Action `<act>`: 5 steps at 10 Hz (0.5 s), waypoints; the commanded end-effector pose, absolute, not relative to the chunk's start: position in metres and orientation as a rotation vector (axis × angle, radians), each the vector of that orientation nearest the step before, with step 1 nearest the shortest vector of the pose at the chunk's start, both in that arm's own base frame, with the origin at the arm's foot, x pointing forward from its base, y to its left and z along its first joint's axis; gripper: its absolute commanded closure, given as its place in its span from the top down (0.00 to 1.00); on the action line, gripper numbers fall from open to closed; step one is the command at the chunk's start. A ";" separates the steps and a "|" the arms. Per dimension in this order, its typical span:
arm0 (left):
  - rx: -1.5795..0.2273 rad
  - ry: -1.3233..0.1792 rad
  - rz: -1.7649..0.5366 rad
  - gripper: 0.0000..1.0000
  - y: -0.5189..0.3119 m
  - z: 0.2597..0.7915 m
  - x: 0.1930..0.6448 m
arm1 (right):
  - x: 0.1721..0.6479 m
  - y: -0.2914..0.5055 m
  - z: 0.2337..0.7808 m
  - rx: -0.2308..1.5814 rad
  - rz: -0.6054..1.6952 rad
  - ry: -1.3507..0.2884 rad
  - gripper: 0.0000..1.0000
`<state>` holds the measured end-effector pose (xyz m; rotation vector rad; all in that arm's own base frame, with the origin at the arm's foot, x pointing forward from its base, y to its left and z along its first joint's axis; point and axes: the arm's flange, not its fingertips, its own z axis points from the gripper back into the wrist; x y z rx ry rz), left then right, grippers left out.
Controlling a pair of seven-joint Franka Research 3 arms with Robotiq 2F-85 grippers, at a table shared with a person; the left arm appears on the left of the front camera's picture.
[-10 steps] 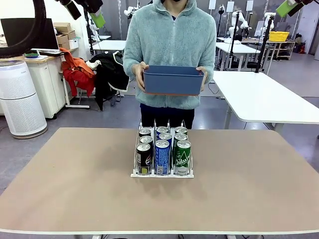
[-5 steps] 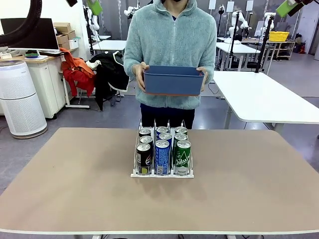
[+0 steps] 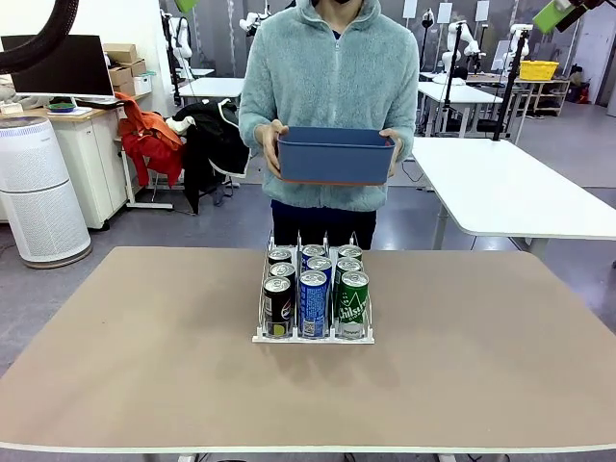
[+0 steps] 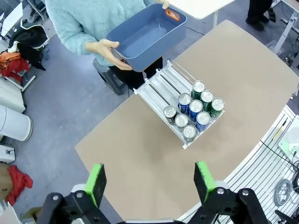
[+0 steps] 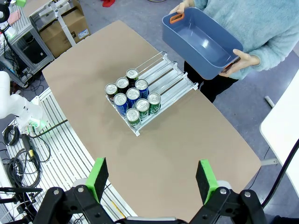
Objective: Fill the beverage cans into the dispenser.
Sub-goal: Place the picked Ionic drink in the line of the Automatic Can Dispenser with the same cans.
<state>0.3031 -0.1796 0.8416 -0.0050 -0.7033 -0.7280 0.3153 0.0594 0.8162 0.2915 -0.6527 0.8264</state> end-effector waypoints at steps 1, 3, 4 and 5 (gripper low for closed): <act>0.025 -0.691 -0.734 1.00 -0.177 0.844 0.305 | 0.313 0.060 0.813 0.299 0.836 -0.649 1.00; -0.002 -0.705 -0.728 1.00 -0.179 0.843 0.303 | 0.313 0.060 0.813 0.299 0.836 -0.649 1.00; -0.002 -0.705 -0.728 1.00 -0.179 0.843 0.303 | 0.313 0.060 0.813 0.299 0.836 -0.649 1.00; -0.002 -0.705 -0.728 1.00 -0.179 0.843 0.303 | 0.313 0.060 0.813 0.299 0.836 -0.649 1.00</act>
